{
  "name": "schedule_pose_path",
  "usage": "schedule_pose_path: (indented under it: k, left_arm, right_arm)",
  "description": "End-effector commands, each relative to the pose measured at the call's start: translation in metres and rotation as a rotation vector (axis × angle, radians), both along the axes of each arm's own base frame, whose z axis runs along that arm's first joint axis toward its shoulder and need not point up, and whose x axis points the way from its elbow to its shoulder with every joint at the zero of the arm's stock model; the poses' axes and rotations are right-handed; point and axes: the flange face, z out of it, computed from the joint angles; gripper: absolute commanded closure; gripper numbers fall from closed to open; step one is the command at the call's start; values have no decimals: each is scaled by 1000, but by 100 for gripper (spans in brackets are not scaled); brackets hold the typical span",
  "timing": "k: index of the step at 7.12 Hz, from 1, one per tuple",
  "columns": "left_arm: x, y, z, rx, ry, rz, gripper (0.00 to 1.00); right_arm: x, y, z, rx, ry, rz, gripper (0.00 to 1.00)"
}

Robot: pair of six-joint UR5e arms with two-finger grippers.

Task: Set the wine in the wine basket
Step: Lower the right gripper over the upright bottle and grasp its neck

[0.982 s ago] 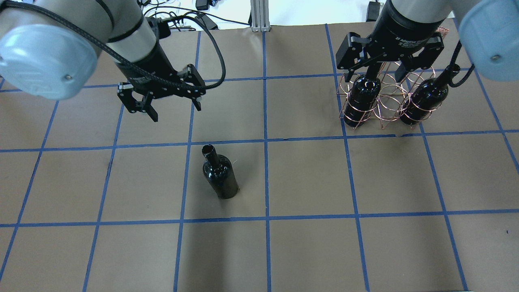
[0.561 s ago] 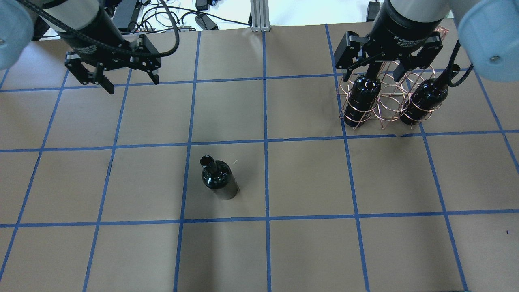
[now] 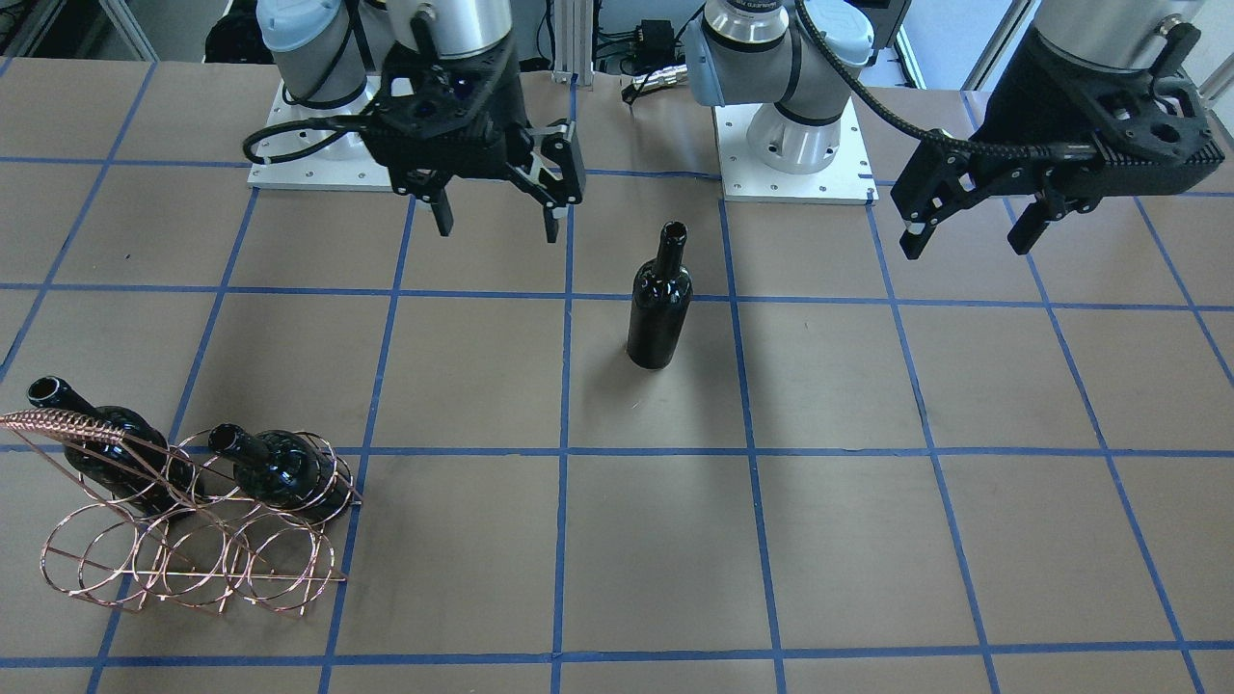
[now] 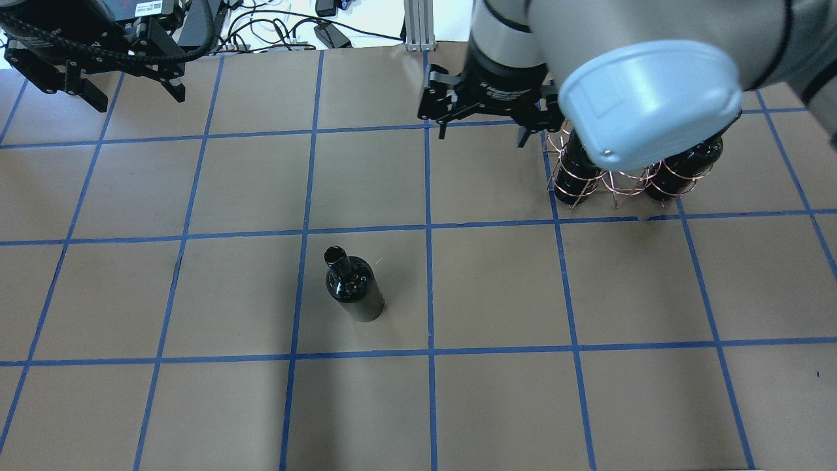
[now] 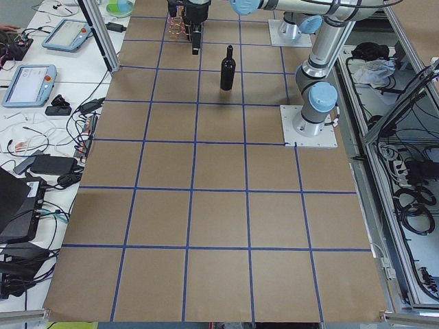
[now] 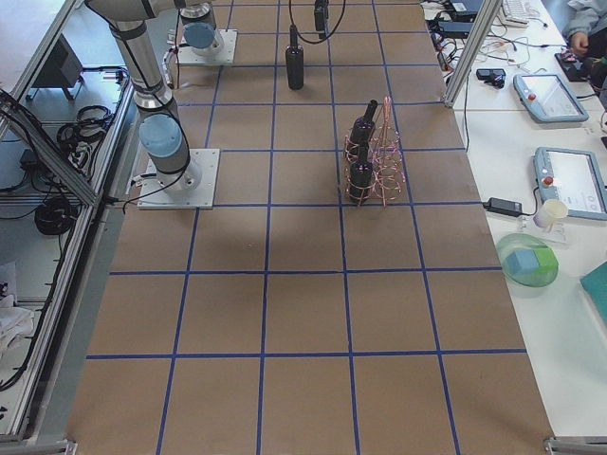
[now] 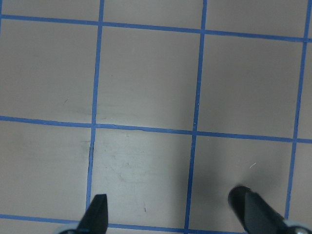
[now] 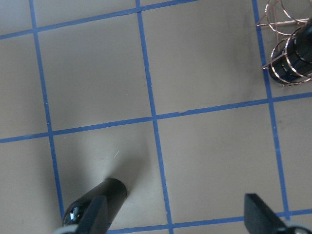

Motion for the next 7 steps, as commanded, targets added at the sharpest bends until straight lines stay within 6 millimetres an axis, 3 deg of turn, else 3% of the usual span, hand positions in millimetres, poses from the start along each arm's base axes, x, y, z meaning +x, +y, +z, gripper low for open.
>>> schedule_pose_path:
  k: [1,2,3,7]
  left_arm:
    - [-1,0,-3,4,3,-3,0]
    - [-1,0,-4,6,3,-3,0]
    - [-1,0,-5,10,3,-6,0]
    - [-2,2,-16,30,6,-15,0]
  right_arm:
    - [70,20,-28,16,-24,-48,0]
    - [96,26,-42,15,-36,-57,0]
    - [110,33,-50,19,-21,-34,0]
    - [148,53,-90,29,83,44,1]
